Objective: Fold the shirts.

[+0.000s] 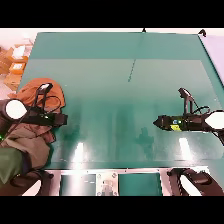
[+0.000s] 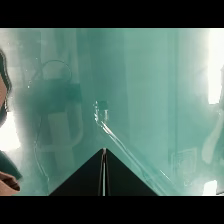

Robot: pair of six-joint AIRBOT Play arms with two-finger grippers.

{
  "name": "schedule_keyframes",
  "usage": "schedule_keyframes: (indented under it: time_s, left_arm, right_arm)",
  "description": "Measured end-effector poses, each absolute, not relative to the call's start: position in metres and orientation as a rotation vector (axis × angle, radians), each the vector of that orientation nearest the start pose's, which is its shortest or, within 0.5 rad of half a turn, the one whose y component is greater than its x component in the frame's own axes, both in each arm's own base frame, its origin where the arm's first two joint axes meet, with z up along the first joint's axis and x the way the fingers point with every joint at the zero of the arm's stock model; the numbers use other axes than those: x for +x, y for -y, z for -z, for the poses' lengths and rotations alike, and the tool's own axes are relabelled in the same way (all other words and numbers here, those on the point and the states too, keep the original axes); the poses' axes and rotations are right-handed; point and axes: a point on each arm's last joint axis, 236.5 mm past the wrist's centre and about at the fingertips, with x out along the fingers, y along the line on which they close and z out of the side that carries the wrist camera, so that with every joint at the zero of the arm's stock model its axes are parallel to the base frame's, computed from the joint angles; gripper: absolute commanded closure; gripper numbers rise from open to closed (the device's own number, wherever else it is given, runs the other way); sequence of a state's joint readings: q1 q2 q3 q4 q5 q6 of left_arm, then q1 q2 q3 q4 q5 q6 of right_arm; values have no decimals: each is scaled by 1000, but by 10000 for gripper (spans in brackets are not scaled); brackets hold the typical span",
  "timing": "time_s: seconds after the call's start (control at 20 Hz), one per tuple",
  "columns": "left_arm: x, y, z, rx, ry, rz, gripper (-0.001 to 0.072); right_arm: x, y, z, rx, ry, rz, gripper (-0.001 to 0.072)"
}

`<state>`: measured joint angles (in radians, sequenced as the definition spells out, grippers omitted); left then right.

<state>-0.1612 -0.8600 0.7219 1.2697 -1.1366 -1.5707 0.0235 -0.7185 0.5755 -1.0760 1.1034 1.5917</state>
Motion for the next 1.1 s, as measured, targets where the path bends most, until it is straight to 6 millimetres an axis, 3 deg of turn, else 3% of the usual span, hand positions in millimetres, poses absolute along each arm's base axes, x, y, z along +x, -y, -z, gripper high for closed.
schedule_keyframes:
  time_s: [0.7,0.85,0.95,1.0,1.05,1.1]
  left_arm:
    - [258,107,0,-182,-1286,293,677]
    - [268,109,-4,-198,-1242,293,677]
    - [285,105,-14,-176,-1171,278,675]
    - [300,95,-26,-135,-1112,254,516]
    - [316,81,-40,-84,-1051,216,213]
    - [335,61,-56,-34,-987,162,142]
  right_arm:
    - [243,-106,-1,472,-1229,-251,693]
    - [244,-106,-1,473,-1224,-250,693]
    - [245,-106,-2,475,-1220,-250,691]
    - [245,-106,-2,477,-1217,-250,655]
    - [248,-106,-3,481,-1206,-249,539]
    - [251,-106,-4,483,-1192,-246,429]
